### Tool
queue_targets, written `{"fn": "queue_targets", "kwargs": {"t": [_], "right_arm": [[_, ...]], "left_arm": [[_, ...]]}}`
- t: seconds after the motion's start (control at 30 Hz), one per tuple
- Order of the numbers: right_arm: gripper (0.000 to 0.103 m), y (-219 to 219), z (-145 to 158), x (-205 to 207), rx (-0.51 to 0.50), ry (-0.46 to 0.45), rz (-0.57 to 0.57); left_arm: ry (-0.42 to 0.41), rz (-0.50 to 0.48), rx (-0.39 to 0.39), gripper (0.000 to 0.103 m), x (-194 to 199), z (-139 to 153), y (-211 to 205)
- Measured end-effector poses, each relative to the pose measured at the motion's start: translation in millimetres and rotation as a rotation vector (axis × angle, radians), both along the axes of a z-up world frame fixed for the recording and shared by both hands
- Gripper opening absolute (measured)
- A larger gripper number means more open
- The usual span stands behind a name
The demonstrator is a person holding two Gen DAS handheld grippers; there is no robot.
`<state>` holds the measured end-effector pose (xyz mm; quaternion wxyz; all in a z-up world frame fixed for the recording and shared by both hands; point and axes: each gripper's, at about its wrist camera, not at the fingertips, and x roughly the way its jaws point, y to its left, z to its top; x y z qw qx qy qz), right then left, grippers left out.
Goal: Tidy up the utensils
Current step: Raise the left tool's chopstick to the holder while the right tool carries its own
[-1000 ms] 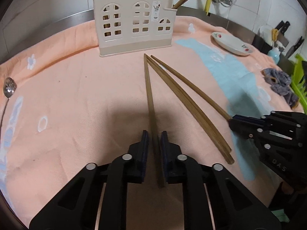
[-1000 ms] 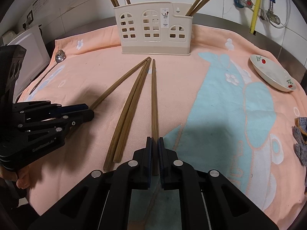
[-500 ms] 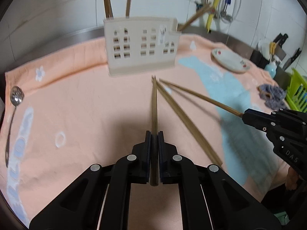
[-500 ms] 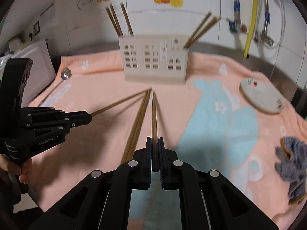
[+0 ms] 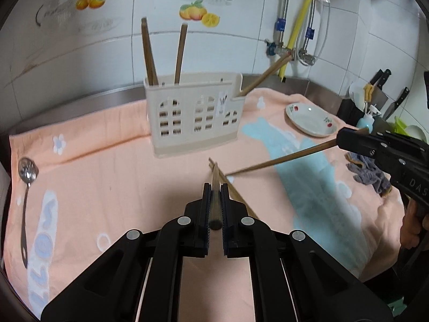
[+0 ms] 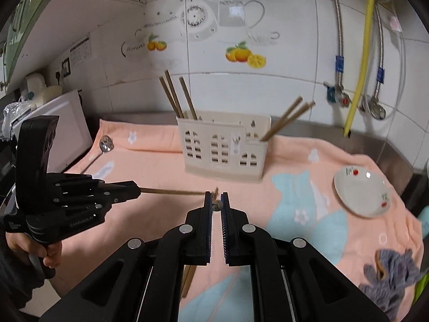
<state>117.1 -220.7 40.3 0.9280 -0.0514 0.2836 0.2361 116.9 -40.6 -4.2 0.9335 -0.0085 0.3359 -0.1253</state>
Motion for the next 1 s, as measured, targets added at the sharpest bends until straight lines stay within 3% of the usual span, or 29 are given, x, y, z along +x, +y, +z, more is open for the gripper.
{"fn": "queue_targets", "kwargs": {"t": [0.47, 0.77, 1.0], "right_arm": [[0.006, -5.0, 69.4, 52.2, 0.026, -0.029, 0.046], [0.006, -12.4, 121.8, 81.2, 0.041, -0.077, 0.04], [0.006, -13.1, 147.2, 104.0, 0.04, -0.118, 0.013]], "left_arm": [[-0.086, -0.042, 0.04, 0.005, 44.2, 64.8, -8.0], [-0.237, -0.046, 0.044, 0.005, 62.3, 139.5, -15.9], [-0.339, 0.024, 0.081, 0.005, 89.9, 181.8, -14.8]]}}
